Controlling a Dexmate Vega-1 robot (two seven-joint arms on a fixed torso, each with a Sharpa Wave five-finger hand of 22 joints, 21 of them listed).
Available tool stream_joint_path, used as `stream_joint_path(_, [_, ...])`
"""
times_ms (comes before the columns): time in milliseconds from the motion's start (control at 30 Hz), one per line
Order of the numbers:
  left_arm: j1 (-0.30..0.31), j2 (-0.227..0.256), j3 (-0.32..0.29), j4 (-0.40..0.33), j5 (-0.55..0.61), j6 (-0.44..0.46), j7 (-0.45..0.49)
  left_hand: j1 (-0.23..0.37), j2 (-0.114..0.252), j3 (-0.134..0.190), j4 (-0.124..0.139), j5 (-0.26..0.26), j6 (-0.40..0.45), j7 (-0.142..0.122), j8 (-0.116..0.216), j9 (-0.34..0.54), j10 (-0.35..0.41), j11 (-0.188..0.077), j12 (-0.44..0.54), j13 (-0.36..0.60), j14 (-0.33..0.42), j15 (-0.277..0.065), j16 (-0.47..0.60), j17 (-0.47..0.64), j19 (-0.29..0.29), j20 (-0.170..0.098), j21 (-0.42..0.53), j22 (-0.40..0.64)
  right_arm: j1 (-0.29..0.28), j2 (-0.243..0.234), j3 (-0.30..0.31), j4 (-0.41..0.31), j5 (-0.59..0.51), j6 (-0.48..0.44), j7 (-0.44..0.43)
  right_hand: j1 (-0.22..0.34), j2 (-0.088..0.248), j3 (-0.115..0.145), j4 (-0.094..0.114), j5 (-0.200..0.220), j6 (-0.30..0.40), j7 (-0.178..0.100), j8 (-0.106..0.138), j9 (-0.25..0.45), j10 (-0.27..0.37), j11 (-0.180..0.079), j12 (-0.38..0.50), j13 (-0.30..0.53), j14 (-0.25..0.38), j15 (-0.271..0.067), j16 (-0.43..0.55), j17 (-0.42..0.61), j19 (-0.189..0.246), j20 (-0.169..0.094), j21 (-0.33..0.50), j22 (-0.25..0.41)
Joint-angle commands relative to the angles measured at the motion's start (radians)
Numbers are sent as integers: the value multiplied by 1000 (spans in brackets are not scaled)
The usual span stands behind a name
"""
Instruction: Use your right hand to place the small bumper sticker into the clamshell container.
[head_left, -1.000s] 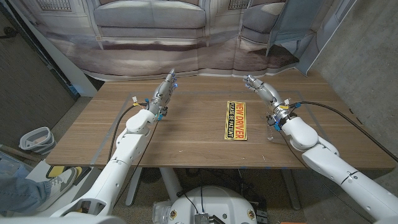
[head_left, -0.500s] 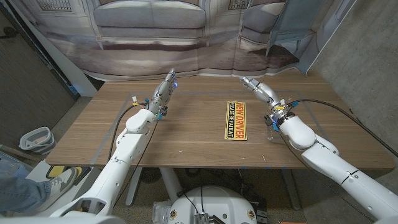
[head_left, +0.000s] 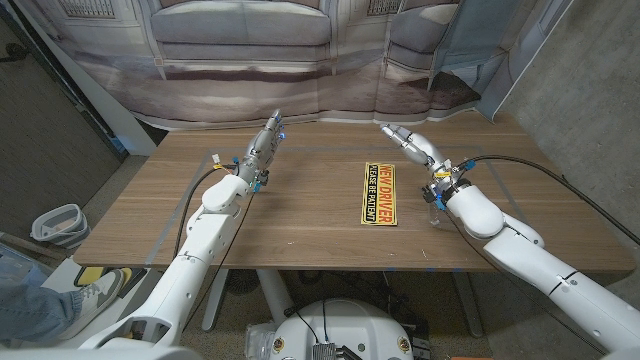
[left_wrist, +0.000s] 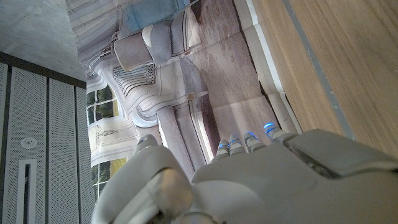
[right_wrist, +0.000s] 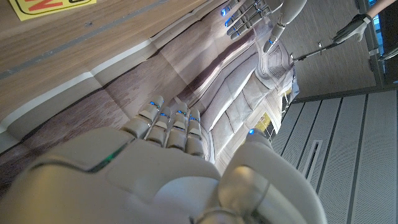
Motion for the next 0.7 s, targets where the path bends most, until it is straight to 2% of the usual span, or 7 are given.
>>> stream_joint_path(33, [10, 1, 0, -16, 5, 6, 11, 10, 5, -6, 3, -1, 5, 0, 5, 6, 4, -1, 3, 2, -3, 3, 7, 2, -25, -60, -7, 4, -3, -19, -7, -32, -70, -32, -17, 12, 0, 4, -4, -6, 5, -5, -3, 1, 4, -5, -6, 4, 3, -7, -3, 4, 9, -29, -7, 4])
stream_joint_path(700, [24, 1, 3, -36, 5, 11, 14, 12, 7, -9, 3, -2, 6, 0, 5, 5, 6, -1, 3, 2, -2, 2, 6, 2, -24, -58, -7, 5, -16, -45, -11, -74, -174, -69, -41, 18, 1, 6, -9, -5, 6, -7, -3, 1, 4, -4, -8, 4, 2, -11, -3, 4, 9, -30, -11, 3])
